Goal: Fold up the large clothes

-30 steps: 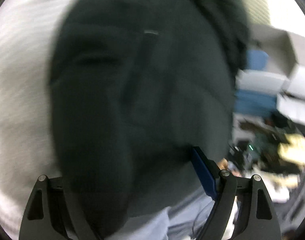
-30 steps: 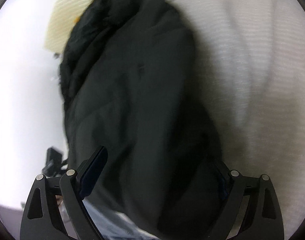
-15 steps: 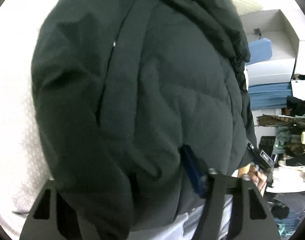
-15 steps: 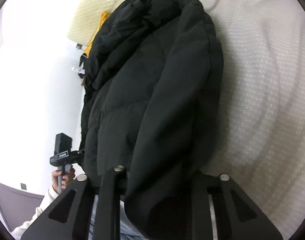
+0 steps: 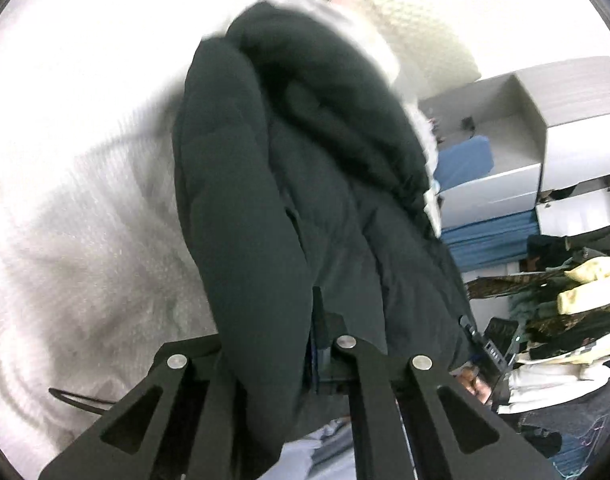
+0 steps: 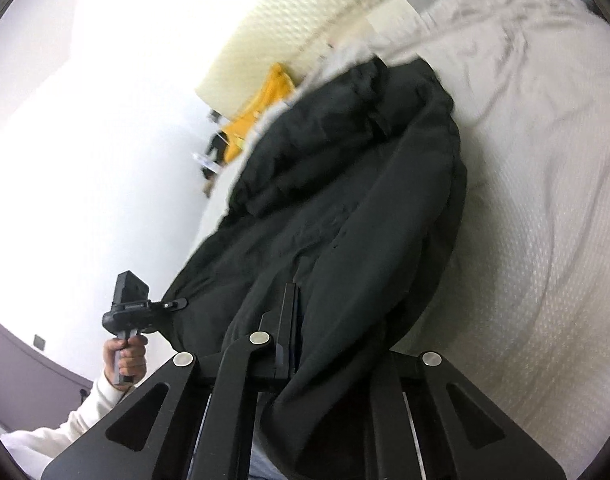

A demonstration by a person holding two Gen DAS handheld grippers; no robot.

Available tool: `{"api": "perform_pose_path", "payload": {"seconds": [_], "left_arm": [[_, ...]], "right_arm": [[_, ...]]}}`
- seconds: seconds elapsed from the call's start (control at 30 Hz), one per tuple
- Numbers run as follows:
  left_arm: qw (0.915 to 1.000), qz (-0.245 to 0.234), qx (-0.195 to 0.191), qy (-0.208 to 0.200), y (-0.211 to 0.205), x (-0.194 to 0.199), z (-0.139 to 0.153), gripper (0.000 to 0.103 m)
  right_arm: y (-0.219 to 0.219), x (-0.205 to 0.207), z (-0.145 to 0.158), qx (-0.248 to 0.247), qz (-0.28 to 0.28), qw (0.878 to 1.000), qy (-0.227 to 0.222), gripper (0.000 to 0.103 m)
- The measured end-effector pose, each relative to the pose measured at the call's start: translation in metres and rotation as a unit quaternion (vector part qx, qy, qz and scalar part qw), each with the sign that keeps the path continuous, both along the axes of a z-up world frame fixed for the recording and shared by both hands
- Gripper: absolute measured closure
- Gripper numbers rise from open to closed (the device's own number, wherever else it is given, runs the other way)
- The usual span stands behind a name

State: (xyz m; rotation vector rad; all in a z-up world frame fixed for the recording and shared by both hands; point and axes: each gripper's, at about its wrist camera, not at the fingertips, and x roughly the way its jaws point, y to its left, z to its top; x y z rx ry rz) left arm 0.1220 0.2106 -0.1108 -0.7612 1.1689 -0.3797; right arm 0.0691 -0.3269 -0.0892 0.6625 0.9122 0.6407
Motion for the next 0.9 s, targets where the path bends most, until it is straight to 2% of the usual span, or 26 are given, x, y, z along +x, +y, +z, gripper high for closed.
{"api": "perform_pose_path", "payload": {"seconds": [0.17,0.23,0.37,0.57,0.73,0.8,0.9], "left_arm": [[0.9991,0.0,-0.022,-0.036,0.027,-0.032,0.049,0.099],[0.9983,0.002,-0.028,-0.051,0.026,-0.043,0.067,0.099],[0.9972,-0.008,-0.018,-0.072,0.033,-0.079,0.099,0.099],[0.9952,-0.02,-0.009,-0.095,0.043,-0.139,0.144,0.099],[0.9937,-0.023,-0.016,-0.108,0.046,-0.181,0.174,0.099],[0.9927,-0.028,-0.013,-0.116,0.045,-0.19,0.185,0.099],[0.9917,-0.036,-0.004,-0.123,0.038,-0.19,0.197,0.099]], "right_arm": [[-0.008,-0.029,0.037,0.022,-0.008,0.999,-0.044,0.097],[-0.019,-0.046,0.049,0.036,-0.015,0.998,-0.058,0.097],[-0.022,-0.084,0.073,0.053,-0.021,0.995,-0.084,0.097],[-0.014,-0.14,0.106,0.054,-0.027,0.993,-0.1,0.097],[-0.015,-0.185,0.124,0.053,-0.039,0.992,-0.104,0.097],[-0.015,-0.198,0.131,0.051,-0.044,0.992,-0.111,0.097],[-0.018,-0.196,0.14,0.049,-0.053,0.991,-0.116,0.097]]}}
